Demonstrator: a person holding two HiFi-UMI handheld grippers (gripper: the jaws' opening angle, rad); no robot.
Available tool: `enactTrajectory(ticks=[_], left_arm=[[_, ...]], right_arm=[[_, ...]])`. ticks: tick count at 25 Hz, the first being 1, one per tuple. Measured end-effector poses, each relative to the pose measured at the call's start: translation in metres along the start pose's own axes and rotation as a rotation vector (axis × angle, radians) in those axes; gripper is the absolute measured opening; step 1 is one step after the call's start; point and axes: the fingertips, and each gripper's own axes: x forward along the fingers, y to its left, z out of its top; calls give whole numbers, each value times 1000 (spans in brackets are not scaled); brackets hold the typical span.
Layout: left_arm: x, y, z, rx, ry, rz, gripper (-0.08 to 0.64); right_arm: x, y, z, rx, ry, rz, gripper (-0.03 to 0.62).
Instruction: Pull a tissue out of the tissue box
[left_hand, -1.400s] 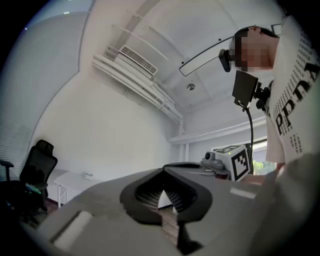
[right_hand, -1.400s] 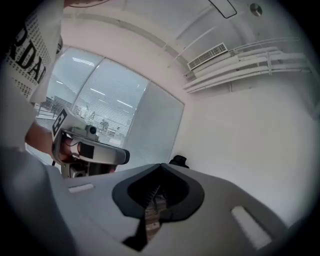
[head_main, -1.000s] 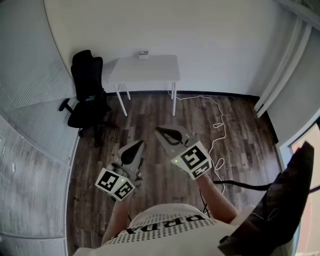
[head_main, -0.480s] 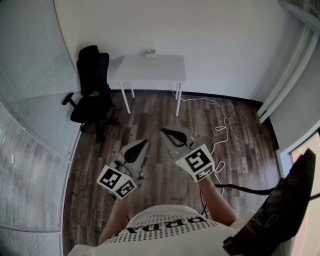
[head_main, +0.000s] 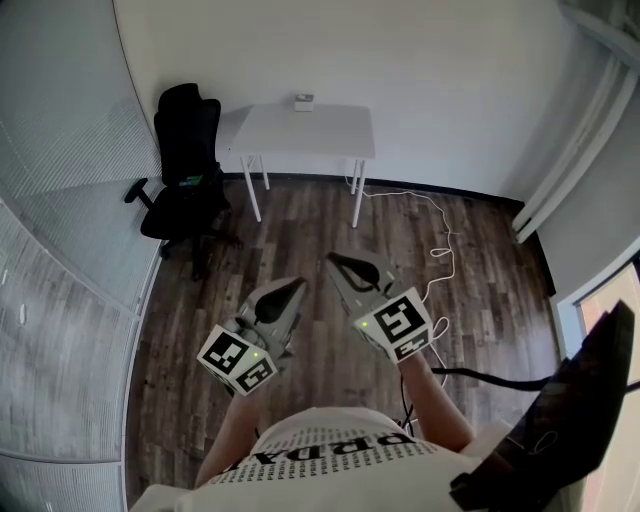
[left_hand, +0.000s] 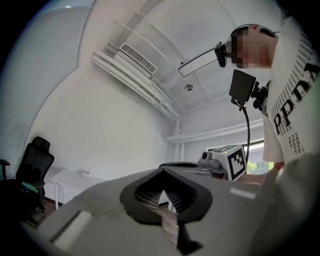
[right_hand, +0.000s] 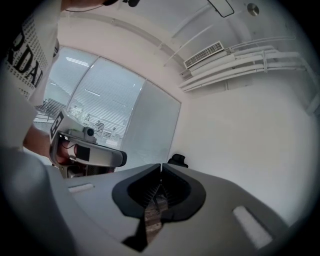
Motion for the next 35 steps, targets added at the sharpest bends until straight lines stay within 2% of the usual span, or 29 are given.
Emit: enactTrajectory(ticks=[9,17,23,28,31,35], left_arm=[[-33,7,-7,-38,13,12,-11],[-29,22,-17,-55,26,33,-11],[-4,45,-21,-58,41,69,-9],[39,73,-22,-36,53,90,-11],[62,83,-33,-55,43,88,-11],[85,96,-48,-53,49,124,-11]], right_arm=[[6,21,-3,7,31,-25,18],[22,14,-16,29,27,-2,26],[43,-15,-25,49,8,29,26],[65,-56,-34,69,-8,65,26],[72,-78,-47,80,-4,85,26],[81,-101,-64,92,12,134,26]])
